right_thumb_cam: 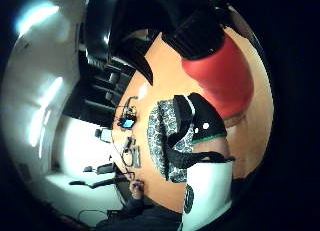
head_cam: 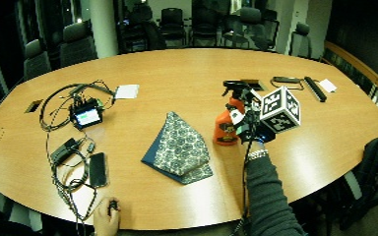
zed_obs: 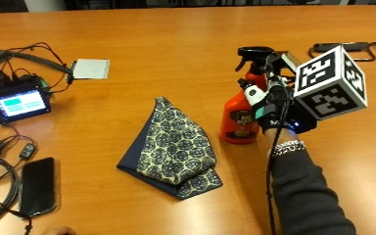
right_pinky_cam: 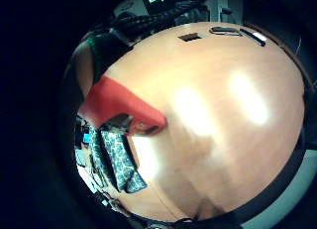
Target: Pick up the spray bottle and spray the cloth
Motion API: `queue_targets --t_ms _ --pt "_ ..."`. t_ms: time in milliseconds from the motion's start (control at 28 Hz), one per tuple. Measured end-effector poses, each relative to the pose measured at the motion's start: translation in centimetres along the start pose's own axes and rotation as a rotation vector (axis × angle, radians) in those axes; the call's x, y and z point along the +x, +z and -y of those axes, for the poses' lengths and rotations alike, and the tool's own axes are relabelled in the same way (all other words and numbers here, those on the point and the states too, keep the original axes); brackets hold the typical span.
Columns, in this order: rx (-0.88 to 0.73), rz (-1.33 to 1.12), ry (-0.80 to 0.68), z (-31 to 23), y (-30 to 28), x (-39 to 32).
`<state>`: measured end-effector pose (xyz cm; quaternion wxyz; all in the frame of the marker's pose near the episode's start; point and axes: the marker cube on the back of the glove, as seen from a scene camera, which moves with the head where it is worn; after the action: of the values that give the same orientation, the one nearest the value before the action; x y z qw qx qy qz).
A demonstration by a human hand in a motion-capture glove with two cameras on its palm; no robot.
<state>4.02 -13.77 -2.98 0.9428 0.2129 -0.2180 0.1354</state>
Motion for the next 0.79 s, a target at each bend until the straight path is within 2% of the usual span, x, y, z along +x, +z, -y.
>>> queue_targets --t_ms 393,785 --pt "0.102 0.341 0.03 1.3 2.4 0.4" --pt "0.312 0.43 -0.024 2.2 2.7 -0.1"
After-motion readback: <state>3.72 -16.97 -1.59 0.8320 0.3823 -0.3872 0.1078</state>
